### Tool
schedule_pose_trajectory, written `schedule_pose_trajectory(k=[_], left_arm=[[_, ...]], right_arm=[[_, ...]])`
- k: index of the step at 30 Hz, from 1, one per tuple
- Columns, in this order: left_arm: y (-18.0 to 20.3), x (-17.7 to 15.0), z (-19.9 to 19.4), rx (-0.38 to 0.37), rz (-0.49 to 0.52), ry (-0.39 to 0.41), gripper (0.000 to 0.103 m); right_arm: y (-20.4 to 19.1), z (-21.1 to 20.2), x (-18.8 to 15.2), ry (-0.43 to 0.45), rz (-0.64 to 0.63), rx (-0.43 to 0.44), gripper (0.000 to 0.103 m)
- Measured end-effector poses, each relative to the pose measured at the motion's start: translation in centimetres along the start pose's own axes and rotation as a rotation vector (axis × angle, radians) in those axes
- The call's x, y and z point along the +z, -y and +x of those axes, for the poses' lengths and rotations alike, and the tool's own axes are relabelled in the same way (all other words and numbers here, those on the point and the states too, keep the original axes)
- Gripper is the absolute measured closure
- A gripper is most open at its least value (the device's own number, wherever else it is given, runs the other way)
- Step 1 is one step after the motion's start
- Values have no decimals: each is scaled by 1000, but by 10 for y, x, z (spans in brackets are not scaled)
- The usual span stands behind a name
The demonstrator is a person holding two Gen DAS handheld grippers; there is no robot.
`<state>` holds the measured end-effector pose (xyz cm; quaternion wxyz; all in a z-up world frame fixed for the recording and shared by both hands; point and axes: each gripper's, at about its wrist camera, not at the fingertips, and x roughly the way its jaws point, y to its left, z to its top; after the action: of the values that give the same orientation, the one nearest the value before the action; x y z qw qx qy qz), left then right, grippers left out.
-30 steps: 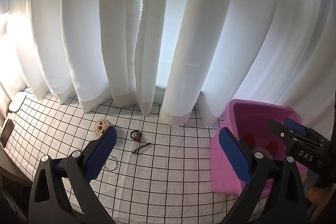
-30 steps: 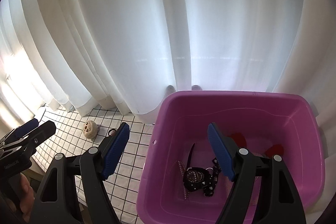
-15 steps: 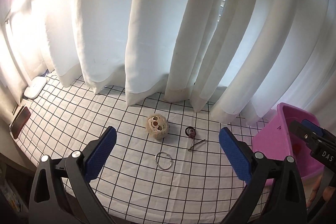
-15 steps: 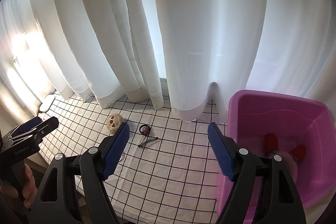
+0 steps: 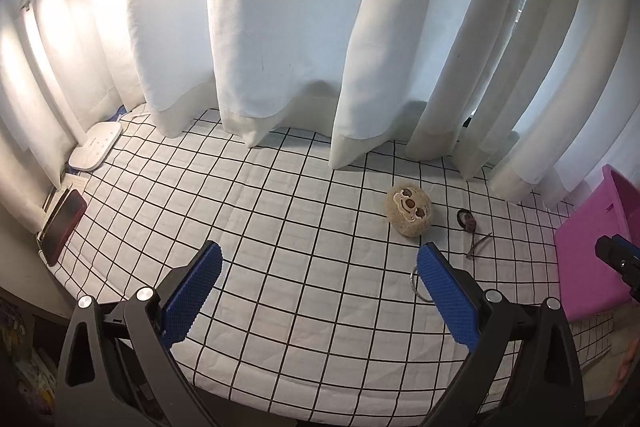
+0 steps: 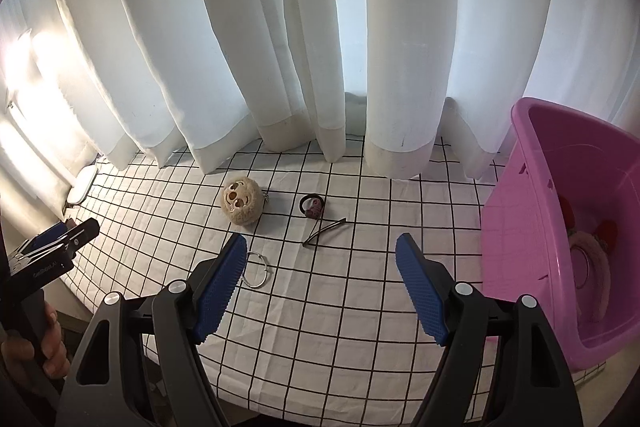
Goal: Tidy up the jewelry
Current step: 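Grasp the beige plush sloth ball with left tool while right tool grasps black hair clip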
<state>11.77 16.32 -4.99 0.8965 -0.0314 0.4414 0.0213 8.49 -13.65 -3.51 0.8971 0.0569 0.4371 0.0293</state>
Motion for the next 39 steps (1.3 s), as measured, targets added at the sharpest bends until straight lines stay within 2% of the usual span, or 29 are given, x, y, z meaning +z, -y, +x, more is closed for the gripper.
schedule_pose_trajectory(k=[10,17,28,34,39], left_arm=[[7,-1,54,-58,128,-20,7],[20,-2,96,-94,142,-60,7],[50,-1,146,-122,186,-80,7],[69,-3,158,-114,253,-47,7],[77,-2,164,-126,268,-42,7]], right_arm=[[-1,51,-33,-32,136,-77,30],[-2,92,-45,-71,175,-96,30],[1,149,-46,-86,223,-91,30],[-5,167,-45,-74,185,-112,30],[-9,178,-41,-65,182,-125,30]])
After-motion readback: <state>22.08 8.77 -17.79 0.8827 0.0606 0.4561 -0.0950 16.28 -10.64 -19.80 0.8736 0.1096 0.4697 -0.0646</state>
